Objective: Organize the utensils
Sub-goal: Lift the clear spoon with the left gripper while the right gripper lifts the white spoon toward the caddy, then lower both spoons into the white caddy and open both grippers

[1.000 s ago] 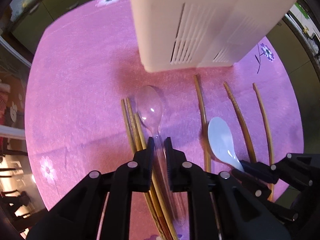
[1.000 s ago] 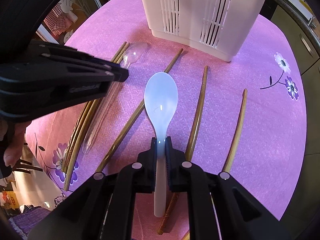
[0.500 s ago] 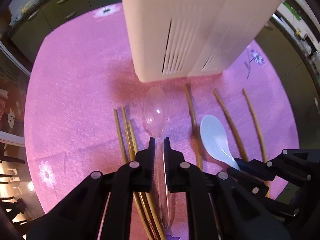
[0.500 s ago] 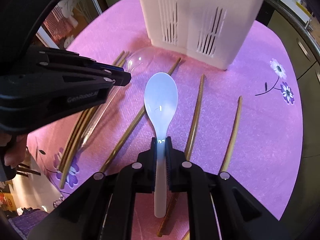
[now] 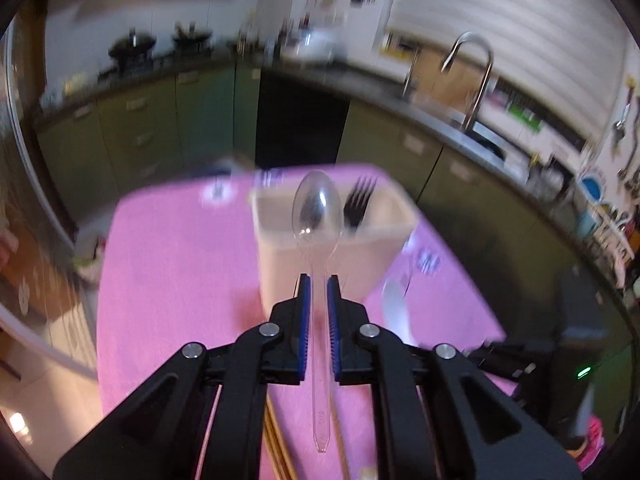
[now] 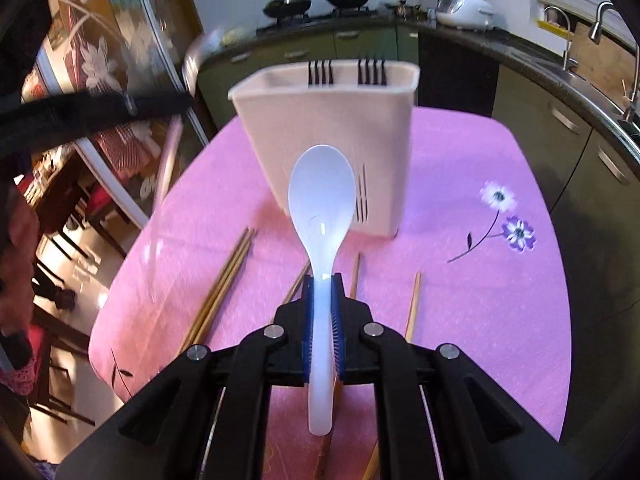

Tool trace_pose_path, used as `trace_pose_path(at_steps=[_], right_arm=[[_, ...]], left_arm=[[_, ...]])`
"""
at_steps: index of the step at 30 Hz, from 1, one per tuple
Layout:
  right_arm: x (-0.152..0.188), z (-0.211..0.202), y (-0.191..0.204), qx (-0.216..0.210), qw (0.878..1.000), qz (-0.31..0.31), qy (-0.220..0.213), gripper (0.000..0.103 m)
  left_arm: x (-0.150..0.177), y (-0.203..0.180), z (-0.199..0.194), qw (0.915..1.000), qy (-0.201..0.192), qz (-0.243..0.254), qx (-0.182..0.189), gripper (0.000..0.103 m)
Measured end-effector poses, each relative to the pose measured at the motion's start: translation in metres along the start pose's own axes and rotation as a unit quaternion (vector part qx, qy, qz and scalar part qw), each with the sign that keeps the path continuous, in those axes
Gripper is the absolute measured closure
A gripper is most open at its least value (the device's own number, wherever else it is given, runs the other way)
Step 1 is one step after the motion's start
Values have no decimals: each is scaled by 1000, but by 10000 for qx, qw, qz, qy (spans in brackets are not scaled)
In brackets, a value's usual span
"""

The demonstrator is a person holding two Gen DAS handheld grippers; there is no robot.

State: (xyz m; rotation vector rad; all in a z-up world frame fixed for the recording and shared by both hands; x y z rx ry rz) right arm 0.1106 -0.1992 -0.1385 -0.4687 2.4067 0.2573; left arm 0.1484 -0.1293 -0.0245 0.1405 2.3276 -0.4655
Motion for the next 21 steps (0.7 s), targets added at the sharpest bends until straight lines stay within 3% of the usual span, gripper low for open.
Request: trace_pose_path(at_steps=[7,12,17,21], right_arm=[[-16,-17,-17,100,9995,106,-294,94],[-21,-27,-25,98,9987,186,-458,94],[-28,-39,-28,94,9975,233,-655,94],[-36,-50,-30,54,9962,276,-829,94]], left_arm=[[-77,-13,-10,9919,-1259,14,166,95],[-102,-22,4,9771,-2107,195,224,95],[-113,-19,24,9698,-2427,168,168,95],[-104,-14,38,9687,-2467,280,49,95]])
Point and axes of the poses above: each gripper's, at about its wrist camera, not at the fingertips, and z roughly the way its jaws point, y to its left, x to its underside, the point moved 8 cm from there along z, roughly the way its jaws point, and after that the axes turned 11 degrees about -z, right-handed, at the moved point
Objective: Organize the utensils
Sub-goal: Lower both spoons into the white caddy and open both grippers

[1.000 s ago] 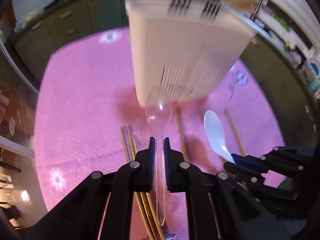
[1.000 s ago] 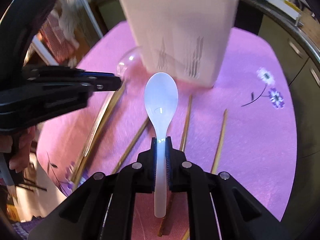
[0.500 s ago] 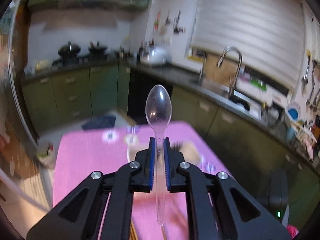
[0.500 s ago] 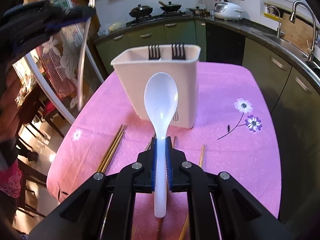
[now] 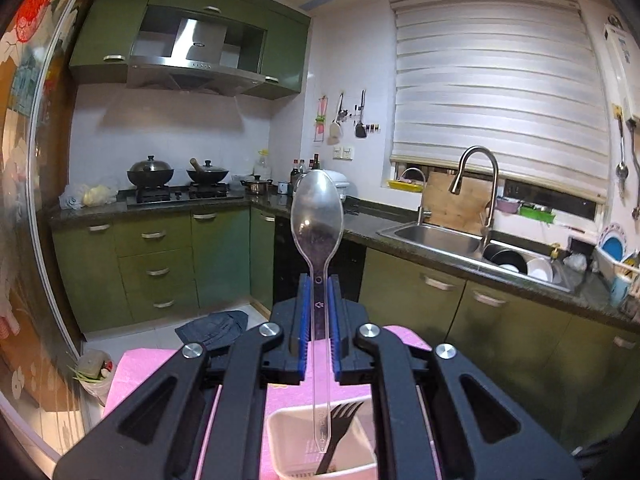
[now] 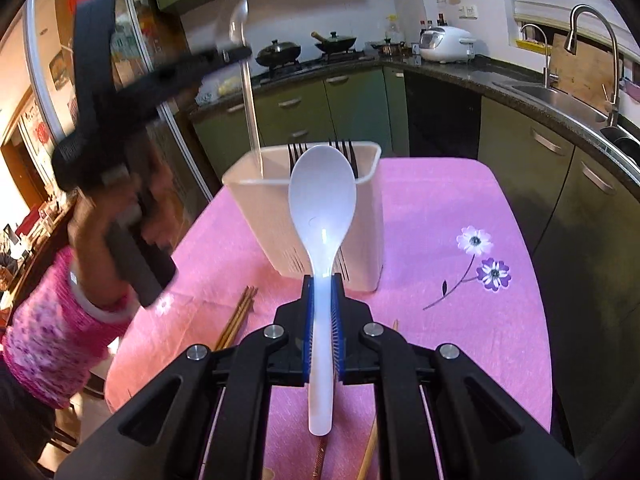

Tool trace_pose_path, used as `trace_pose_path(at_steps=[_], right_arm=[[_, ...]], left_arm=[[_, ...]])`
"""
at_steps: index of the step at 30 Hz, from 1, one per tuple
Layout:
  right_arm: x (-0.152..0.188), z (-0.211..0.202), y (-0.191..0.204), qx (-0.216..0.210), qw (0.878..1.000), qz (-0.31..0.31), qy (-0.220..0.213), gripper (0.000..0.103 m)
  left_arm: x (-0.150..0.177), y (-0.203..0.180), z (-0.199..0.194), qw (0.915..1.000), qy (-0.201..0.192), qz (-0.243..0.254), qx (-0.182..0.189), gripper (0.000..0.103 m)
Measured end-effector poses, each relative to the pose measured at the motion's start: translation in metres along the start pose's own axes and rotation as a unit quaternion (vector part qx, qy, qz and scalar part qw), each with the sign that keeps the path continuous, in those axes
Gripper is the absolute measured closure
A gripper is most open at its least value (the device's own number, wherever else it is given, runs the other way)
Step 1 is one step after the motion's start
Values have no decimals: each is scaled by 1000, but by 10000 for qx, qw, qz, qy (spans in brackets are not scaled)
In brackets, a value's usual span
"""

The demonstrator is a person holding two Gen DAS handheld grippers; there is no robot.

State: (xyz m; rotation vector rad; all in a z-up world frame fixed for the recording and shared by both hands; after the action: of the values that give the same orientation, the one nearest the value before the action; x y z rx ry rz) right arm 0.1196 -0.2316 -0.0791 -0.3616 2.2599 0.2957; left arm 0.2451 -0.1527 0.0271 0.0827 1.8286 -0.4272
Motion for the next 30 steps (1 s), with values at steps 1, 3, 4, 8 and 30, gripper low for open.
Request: trace_pose_path(at_steps=[1,3,4,8,30], right_arm=[[-3,-2,0,-7,10000,7,-64,94],[-13,-7,-1,-19,9998,26,-194,94],[-18,-9,-2,-22,9996,43,-268,94],[-46,-17,-6,5,9981,98,-601,94],[-161,44,-52,850,9808,300,-1731,94]], left_arm=[[5,1,0,10000,36,11,1,95],[18,2,0,9999,136,45,-2,95],[23,3,0,9998,181,74,-4,95],[46,2,0,9989,372,278,-9,95],[68,19,-14,9973,666,290,73,80]])
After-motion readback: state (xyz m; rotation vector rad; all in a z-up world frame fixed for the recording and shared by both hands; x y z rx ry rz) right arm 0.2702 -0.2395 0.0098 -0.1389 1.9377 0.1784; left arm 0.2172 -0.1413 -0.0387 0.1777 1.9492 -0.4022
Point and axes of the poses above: each gripper's, at about its wrist camera, not at the fingertips, and z roughly the way its jaws point, y to its left, x to its underside, the point moved 8 cm from there along z, roughly the way its jaws point, and after that the axes turned 11 degrees about -z, right-handed, at the moved point
